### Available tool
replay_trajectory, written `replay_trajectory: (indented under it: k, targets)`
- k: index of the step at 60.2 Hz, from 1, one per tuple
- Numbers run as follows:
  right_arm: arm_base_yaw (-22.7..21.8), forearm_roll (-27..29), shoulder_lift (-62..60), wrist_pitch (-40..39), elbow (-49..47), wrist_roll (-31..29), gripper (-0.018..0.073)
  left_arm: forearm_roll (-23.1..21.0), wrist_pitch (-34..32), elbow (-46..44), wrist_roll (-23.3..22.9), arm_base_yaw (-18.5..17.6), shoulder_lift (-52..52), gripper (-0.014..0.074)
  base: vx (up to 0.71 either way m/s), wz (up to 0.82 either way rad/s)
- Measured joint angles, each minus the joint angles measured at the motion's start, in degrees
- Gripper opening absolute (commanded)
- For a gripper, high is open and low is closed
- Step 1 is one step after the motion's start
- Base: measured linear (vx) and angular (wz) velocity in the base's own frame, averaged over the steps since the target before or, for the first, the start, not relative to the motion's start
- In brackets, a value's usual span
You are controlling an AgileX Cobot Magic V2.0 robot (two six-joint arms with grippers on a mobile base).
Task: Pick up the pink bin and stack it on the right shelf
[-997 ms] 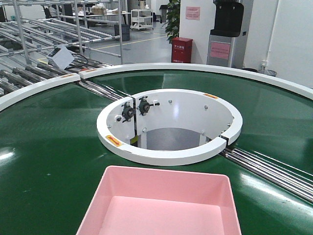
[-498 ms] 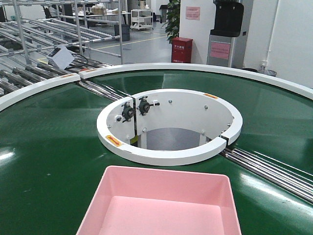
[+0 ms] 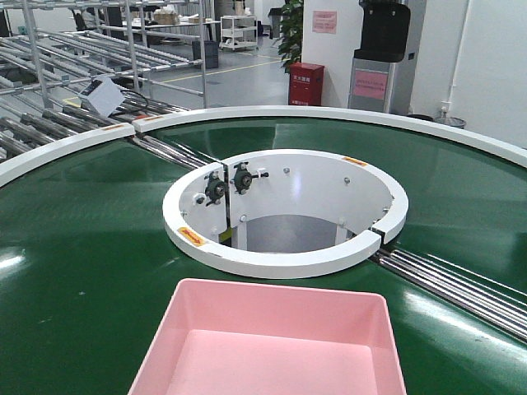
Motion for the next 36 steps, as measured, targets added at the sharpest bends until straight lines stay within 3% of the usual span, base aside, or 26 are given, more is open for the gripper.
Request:
replay_trajectory:
  k: [10,18,25,36]
  targets:
    - [0.00,0.00,10.17,17.68,-13.52,-0.47,-0.0009,0.00,16.86,-15.32,0.00,0.00,8.56,-0.0006,0.00,0.00]
    - [0.00,0.00,19.48,30.31,-19.07,-2.03,-0.0009,0.00,29.64,-20.94,0.00,0.00,16.60,-0.0006,0.00,0.00]
    - [0.00,0.11,25.99,36.17,-19.42,-2.13,-0.0009,-0.63,34.09,-20.51,0.00,0.00,20.52,-0.0006,0.00,0.00]
    - [0.00,0.30,32.50,38.43,-19.42,-0.69,-0.0005,-1.67,34.40,-18.07,0.00,0.00,22.66,0.0013,0.00,0.00]
